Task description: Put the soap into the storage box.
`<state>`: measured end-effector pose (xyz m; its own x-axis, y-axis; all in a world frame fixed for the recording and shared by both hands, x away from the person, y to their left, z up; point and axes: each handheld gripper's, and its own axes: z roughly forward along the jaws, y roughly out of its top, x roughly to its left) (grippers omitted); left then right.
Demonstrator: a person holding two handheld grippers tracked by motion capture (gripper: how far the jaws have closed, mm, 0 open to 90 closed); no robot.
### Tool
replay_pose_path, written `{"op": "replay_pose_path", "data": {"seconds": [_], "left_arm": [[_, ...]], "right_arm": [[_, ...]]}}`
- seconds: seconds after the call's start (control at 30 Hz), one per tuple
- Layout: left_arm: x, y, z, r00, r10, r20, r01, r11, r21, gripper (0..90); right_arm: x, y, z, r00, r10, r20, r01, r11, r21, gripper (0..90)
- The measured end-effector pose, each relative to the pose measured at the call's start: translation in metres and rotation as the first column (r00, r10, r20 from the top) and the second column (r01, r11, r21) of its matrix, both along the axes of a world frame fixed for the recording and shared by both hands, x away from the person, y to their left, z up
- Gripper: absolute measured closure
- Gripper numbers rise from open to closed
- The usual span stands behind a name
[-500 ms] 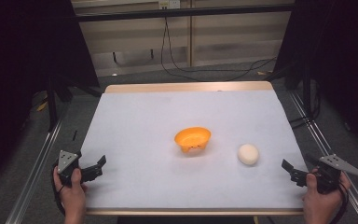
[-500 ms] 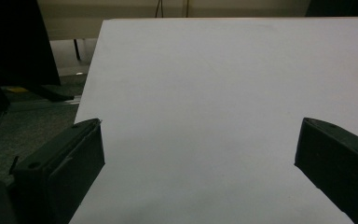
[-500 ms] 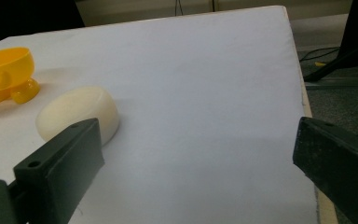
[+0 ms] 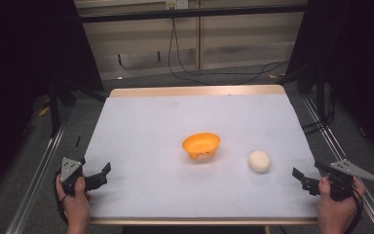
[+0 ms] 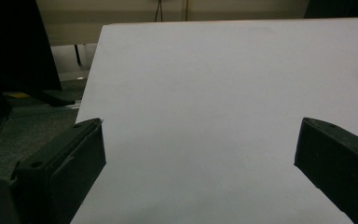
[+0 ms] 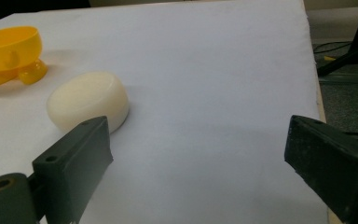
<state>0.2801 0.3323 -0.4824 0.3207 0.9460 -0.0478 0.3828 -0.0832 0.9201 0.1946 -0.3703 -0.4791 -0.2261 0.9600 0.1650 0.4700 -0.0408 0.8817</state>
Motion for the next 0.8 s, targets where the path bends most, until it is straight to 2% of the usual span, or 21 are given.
{"op": "replay_pose_path", "data": {"seconds": [0.03,0.13,0.17,0.2,0.3,0.33,0.43,0.47,0.53,0.57,0.6,0.73,0.77,0.8], "left_arm": [[0.0,0.0,0.0,1.0,0.0,0.0,0.0,1.0,-0.001,1.7],[0.0,0.0,0.0,1.0,-0.003,-0.001,0.003,1.0,0.002,1.8],[0.0,0.0,0.0,1.0,-0.003,-0.002,0.003,1.0,0.005,1.8],[0.0,0.0,0.0,1.0,-0.003,-0.001,0.003,1.0,0.005,1.8],[0.001,0.0,0.0,1.0,-0.006,-0.003,0.006,1.0,0.007,1.9],[0.001,0.0,0.0,1.0,-0.006,-0.003,0.006,1.0,0.007,1.9],[0.001,0.0,0.0,1.0,-0.008,-0.004,0.008,0.9999,0.008,1.9],[0.001,0.0,0.0,1.0,-0.008,-0.002,0.008,1.0,0.006,1.9],[0.001,0.0,0.0,1.0,-0.008,-0.003,0.008,1.0,0.005,1.9],[0.001,0.0,0.0,1.0,-0.008,-0.003,0.008,1.0,0.005,1.9],[0.001,0.0,0.0,1.0,-0.008,-0.004,0.008,1.0,0.005,1.9],[0.001,0.0,0.0,0.9999,-0.009,-0.006,0.009,0.9999,0.009,1.9],[0.001,0.0,0.0,0.9999,-0.009,-0.006,0.009,0.9999,0.009,1.9],[0.001,0.0,0.0,0.9999,-0.008,-0.006,0.008,0.9999,0.012,1.9]], "right_arm": [[0.0,-0.001,0.003,0.9998,0.016,-0.016,-0.016,0.9997,-0.02,7.3],[0.001,-0.001,0.005,0.9989,0.033,-0.032,-0.035,0.9987,-0.038,7.3],[0.003,-0.002,0.008,0.9969,0.053,-0.057,-0.057,0.996,-0.068,7.0],[0.005,-0.002,0.009,0.9958,0.06,-0.069,-0.065,0.9955,-0.069,5.8],[0.01,-0.001,0.011,0.9898,0.08,-0.117,-0.094,0.9888,-0.116,1.8],[0.01,-0.001,0.011,0.9898,0.08,-0.117,-0.094,0.9888,-0.116,1.8],[0.018,0.002,0.013,0.9781,0.111,-0.176,-0.136,0.9815,-0.135,0.0],[0.022,0.004,0.014,0.9708,0.123,-0.206,-0.156,0.9766,-0.148,0.0],[0.026,0.007,0.016,0.9642,0.134,-0.229,-0.172,0.9726,-0.156,0.0],[0.026,0.007,0.016,0.9642,0.134,-0.229,-0.172,0.9726,-0.156,0.0],[0.031,0.009,0.018,0.9568,0.144,-0.252,-0.189,0.9683,-0.163,0.0],[0.037,0.014,0.02,0.9439,0.161,-0.288,-0.216,0.9613,-0.17,0.0],[0.037,0.014,0.02,0.9439,0.161,-0.288,-0.216,0.9613,-0.17,0.0],[0.041,0.016,0.022,0.9355,0.171,-0.309,-0.23,0.9592,-0.165,0.0]]}}
